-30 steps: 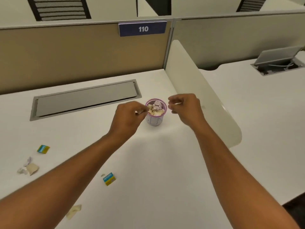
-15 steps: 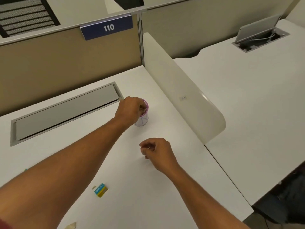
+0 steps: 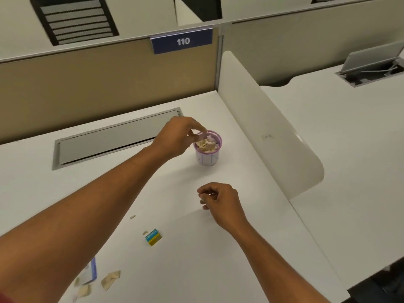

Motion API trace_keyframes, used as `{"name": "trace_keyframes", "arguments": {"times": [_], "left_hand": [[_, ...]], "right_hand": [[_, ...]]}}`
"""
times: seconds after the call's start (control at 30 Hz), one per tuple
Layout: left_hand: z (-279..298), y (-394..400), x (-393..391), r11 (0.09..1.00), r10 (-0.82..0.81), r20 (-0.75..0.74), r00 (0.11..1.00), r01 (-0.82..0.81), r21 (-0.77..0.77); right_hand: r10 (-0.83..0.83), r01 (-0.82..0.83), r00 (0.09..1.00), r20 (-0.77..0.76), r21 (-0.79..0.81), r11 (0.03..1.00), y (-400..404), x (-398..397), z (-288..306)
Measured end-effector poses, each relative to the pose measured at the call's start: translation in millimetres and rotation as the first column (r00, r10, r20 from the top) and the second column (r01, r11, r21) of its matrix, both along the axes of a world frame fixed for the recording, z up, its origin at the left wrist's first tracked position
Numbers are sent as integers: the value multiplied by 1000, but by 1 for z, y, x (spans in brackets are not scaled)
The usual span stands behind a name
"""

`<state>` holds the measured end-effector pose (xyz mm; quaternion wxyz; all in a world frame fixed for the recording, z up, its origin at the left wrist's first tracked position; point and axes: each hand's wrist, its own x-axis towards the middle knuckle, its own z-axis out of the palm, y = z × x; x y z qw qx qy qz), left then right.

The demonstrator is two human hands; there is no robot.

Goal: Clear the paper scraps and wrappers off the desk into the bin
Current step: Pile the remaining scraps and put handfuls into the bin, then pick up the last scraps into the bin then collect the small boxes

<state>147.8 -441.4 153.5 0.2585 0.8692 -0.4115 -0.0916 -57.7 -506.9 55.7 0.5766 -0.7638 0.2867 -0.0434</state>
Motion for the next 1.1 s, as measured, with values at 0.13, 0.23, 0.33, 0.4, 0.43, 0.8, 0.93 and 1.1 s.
{"name": "trace_keyframes", "arguments": {"times": [0.13,0.23,0.33,0.4,0.43,0.8,0.93,1.1], "left_hand": [[-6,88,-18,966,179,-121,976,-198,-168],[-25,169,-36,929,299,-208,931,-334,-157],[-48,247,-58,853,458,-272,847,-504,-135],[-62,291,-75,793,558,-256,789,-599,-116],[-69,311,-83,762,607,-229,761,-639,-102],[-120,440,-161,552,823,-163,544,-834,6],[-122,466,-176,475,859,-211,467,-880,-15],[-122,493,-198,448,841,-387,379,-888,103]], "right_hand": [[81,-81,997,9,-15,997,24,-1,1],[167,-166,986,4,-60,984,49,1,-1],[282,-281,959,-13,-123,952,82,7,-5],[374,-372,927,-32,-207,905,103,16,-8],[420,-417,907,-46,-250,874,113,21,-9],[510,-665,739,-440,-358,655,150,65,-20],[485,-635,767,-420,-390,666,162,71,-28],[477,-548,836,-273,-351,759,189,80,-34]]}}
